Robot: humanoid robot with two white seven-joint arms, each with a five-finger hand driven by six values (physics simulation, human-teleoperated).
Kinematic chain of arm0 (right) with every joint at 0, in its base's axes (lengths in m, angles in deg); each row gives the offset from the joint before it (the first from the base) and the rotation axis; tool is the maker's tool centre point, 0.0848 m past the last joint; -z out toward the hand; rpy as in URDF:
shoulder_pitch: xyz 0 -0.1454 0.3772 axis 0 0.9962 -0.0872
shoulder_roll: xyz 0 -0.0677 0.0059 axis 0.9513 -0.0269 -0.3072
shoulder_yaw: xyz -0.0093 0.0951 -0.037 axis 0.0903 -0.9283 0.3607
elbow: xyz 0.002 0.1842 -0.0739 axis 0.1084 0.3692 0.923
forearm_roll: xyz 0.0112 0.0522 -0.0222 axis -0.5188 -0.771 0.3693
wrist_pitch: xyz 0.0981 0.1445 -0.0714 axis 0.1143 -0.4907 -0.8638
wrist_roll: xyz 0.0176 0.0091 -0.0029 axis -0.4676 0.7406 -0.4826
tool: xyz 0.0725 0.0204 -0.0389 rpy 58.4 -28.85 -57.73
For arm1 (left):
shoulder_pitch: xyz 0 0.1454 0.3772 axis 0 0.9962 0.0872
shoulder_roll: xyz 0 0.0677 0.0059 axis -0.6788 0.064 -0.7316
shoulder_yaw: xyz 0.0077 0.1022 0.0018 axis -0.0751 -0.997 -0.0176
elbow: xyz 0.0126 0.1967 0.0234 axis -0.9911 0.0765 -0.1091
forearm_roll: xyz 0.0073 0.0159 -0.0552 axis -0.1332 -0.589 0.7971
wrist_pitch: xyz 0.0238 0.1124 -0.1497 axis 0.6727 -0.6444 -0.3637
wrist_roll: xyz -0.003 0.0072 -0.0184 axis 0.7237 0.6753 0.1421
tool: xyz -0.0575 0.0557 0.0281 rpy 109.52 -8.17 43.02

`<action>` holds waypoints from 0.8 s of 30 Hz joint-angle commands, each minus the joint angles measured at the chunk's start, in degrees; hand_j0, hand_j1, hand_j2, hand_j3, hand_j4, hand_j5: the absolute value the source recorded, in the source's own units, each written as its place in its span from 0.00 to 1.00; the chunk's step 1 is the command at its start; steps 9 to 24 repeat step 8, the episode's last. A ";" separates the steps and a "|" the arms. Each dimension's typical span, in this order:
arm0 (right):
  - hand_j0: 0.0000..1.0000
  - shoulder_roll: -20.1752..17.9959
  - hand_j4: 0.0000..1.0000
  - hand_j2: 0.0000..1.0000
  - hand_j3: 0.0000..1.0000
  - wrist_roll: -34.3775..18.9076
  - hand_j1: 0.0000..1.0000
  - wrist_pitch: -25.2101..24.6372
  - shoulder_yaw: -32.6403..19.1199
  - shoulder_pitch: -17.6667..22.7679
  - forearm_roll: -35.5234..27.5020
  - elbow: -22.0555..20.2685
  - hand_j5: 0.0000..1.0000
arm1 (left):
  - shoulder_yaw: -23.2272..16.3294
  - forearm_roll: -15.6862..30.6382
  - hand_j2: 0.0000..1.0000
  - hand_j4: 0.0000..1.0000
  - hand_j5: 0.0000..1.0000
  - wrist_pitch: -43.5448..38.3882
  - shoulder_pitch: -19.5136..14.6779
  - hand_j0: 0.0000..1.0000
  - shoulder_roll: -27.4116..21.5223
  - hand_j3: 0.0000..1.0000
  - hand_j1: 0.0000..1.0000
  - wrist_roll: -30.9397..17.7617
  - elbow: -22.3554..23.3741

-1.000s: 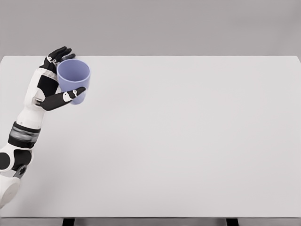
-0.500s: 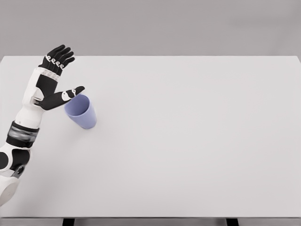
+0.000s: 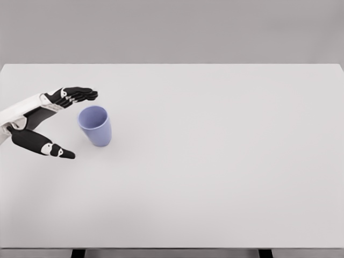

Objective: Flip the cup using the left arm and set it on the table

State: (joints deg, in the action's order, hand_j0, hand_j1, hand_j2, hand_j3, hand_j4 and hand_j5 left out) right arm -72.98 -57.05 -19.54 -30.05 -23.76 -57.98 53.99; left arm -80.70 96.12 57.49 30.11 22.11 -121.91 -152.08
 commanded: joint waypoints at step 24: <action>1.00 0.00 1.00 1.00 1.00 -0.03 1.00 0.01 0.00 0.00 0.03 -0.01 1.00 | -0.35 1.42 1.00 1.00 1.00 -0.10 0.18 1.00 -1.43 1.00 1.00 -1.04 -0.50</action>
